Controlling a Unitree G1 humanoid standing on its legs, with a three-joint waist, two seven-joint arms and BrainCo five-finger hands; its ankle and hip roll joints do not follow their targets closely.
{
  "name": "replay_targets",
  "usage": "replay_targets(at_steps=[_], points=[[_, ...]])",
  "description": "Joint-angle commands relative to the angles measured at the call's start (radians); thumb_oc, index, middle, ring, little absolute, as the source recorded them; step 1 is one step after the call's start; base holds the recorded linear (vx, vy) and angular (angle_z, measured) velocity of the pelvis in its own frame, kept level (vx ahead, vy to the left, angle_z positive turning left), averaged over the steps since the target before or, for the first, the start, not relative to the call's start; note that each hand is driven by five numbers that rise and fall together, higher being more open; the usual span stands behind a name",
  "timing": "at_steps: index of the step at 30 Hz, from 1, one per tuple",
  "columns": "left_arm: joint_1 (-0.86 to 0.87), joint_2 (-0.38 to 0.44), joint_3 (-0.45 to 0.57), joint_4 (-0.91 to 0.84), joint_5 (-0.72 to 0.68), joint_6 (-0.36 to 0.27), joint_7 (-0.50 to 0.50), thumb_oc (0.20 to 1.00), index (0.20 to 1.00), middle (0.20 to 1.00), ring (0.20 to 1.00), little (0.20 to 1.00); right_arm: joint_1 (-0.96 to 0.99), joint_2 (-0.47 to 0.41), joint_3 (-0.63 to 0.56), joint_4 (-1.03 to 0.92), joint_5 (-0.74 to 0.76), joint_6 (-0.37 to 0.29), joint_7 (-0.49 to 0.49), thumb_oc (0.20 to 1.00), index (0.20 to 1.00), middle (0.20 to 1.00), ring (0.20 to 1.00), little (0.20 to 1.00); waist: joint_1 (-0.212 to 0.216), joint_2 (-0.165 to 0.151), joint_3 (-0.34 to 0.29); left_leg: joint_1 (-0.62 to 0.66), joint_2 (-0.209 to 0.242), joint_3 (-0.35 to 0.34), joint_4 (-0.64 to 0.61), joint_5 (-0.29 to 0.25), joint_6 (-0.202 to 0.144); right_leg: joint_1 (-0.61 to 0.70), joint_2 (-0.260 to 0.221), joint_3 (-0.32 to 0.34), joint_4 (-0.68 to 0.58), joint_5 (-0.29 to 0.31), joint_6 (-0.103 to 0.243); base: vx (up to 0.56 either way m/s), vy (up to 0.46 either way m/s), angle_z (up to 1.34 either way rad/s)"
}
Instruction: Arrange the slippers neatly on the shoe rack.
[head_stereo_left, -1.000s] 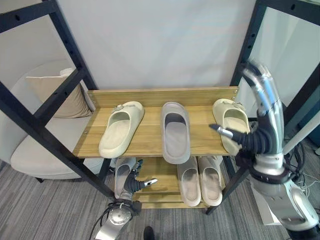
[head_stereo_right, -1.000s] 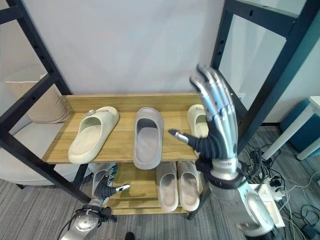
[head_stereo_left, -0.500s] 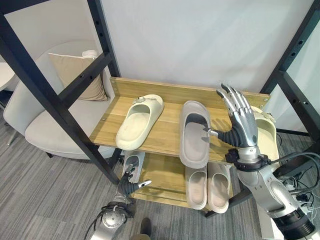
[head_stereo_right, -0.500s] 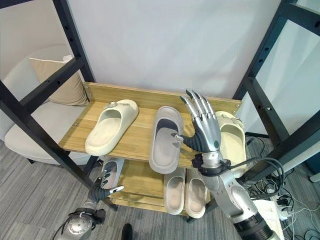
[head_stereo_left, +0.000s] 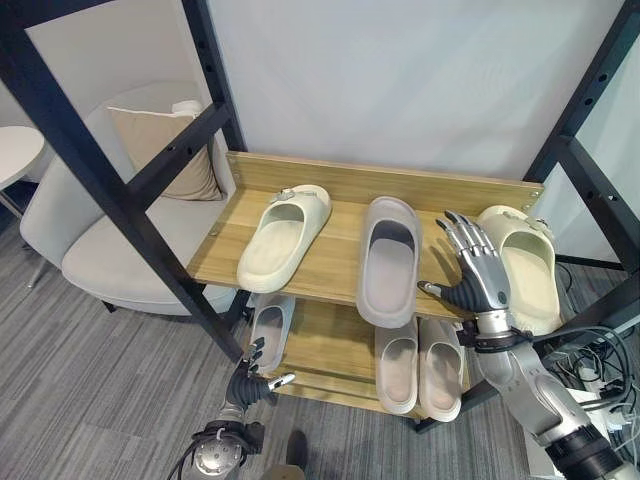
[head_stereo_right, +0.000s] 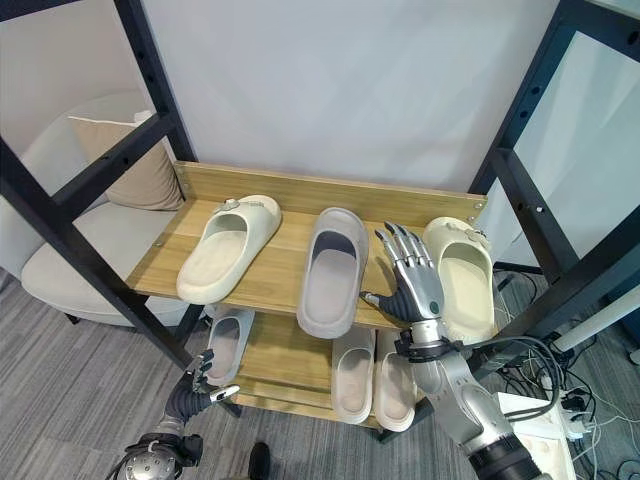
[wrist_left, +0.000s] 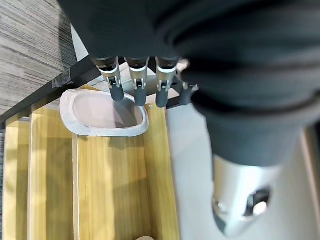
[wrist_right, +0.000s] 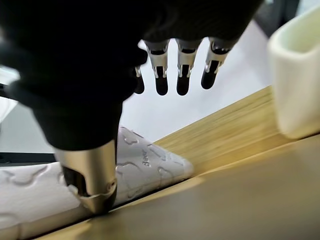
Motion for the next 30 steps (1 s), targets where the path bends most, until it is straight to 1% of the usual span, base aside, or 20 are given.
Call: replay_targets(at_steps=[1, 2, 4, 7, 8, 11, 14, 19, 26, 30], points=[[-0.081, 0.020, 0.009, -0.019, -0.023, -0.062, 0.005, 1.000, 1.000, 1.000, 1.000, 1.000, -0.160, -0.026, -0.086, 0.004, -0.005, 0.038, -0.047, 1.000, 1.000, 1.000, 1.000, 1.000, 0.084, 0.000, 0.007, 0.138, 0.008, -0.021, 0.007, -0.198, -0.011, -0.051, -0.015, -0.038, 0.004, 0.042, 0.025, -0.01, -0.008, 0.17], [-0.082, 0.020, 0.008, -0.019, -0.023, -0.061, 0.006, 1.000, 1.000, 1.000, 1.000, 1.000, -0.158, -0.026, -0.087, 0.002, -0.005, 0.039, -0.046, 1.000, 1.000, 1.000, 1.000, 1.000, 0.085, 0.000, 0.007, 0.138, 0.008, -0.021, 0.007, -0.198, -0.011, -0.051, -0.015, -0.038, 0.004, 0.042, 0.025, -0.01, -0.017, 0.16], [-0.075, 0.011, 0.022, -0.012, -0.013, -0.057, 0.004, 1.000, 1.000, 1.000, 1.000, 1.000, -0.115, -0.035, -0.158, -0.069, 0.001, 0.029, -0.066, 1.000, 1.000, 1.000, 1.000, 1.000, 0.075, 0.000, 0.001, 0.144, 0.009, -0.021, 0.007, -0.199, -0.011, -0.045, -0.013, -0.038, 0.004, 0.039, 0.025, -0.01, -0.028, 0.07], [-0.074, 0.011, 0.024, -0.013, -0.011, -0.053, 0.001, 1.000, 1.000, 1.000, 1.000, 1.000, -0.089, -0.038, -0.197, -0.110, 0.009, 0.021, -0.072, 1.000, 1.000, 1.000, 1.000, 1.000, 0.068, 0.001, -0.004, 0.146, 0.011, -0.021, 0.007, -0.199, -0.013, -0.045, -0.011, -0.037, 0.004, 0.037, 0.023, -0.01, -0.010, 0.00], [-0.072, 0.008, 0.024, -0.014, -0.009, -0.050, -0.001, 1.000, 1.000, 1.000, 1.000, 1.000, -0.072, -0.038, -0.222, -0.140, 0.016, 0.015, -0.077, 1.000, 1.000, 1.000, 1.000, 1.000, 0.059, 0.003, -0.006, 0.148, 0.013, -0.019, 0.007, -0.197, -0.014, -0.045, -0.008, -0.035, 0.004, 0.036, 0.022, 0.00, 0.000, 0.00], [-0.078, 0.006, 0.019, -0.016, -0.009, -0.044, 0.000, 1.000, 1.000, 1.000, 1.000, 1.000, -0.062, -0.032, -0.251, -0.185, 0.028, 0.006, -0.088, 1.000, 1.000, 1.000, 1.000, 1.000, 0.048, 0.006, -0.011, 0.147, 0.018, -0.016, 0.007, -0.193, -0.018, -0.046, -0.006, -0.034, 0.005, 0.035, 0.020, -0.02, -0.021, -0.01], [-0.085, 0.003, 0.013, -0.014, -0.010, -0.040, -0.003, 1.000, 1.000, 1.000, 1.000, 1.000, -0.066, -0.024, -0.256, -0.215, 0.037, -0.003, -0.086, 1.000, 1.000, 1.000, 1.000, 1.000, 0.041, 0.009, -0.015, 0.146, 0.021, -0.015, 0.007, -0.191, -0.020, -0.047, -0.004, -0.033, 0.005, 0.034, 0.018, -0.01, -0.004, -0.01], [-0.091, -0.004, 0.000, -0.010, -0.020, -0.037, -0.003, 1.000, 1.000, 1.000, 1.000, 1.000, -0.107, -0.005, -0.208, -0.233, 0.065, -0.022, -0.072, 1.000, 1.000, 1.000, 1.000, 1.000, 0.042, 0.005, -0.017, 0.149, 0.024, -0.016, 0.007, -0.191, -0.021, -0.047, -0.001, -0.033, 0.007, 0.034, 0.014, 0.00, 0.000, 0.00], [-0.088, 0.000, -0.004, -0.010, -0.030, -0.037, 0.007, 1.000, 1.000, 1.000, 1.000, 1.000, -0.188, 0.030, -0.133, -0.236, 0.088, -0.031, -0.054, 1.000, 1.000, 1.000, 1.000, 1.000, 0.068, -0.006, -0.010, 0.144, 0.018, -0.030, 0.007, -0.192, -0.019, -0.048, -0.002, -0.043, 0.010, 0.039, 0.014, 0.00, 0.014, 0.06], [-0.082, 0.003, 0.004, -0.008, -0.026, -0.038, 0.011, 1.000, 1.000, 1.000, 1.000, 1.000, -0.200, 0.038, -0.106, -0.235, 0.088, -0.035, -0.039, 1.000, 1.000, 1.000, 1.000, 1.000, 0.083, -0.012, -0.006, 0.140, 0.013, -0.040, 0.007, -0.193, -0.017, -0.046, -0.007, -0.053, 0.011, 0.041, 0.016, 0.01, 0.023, 0.15]])
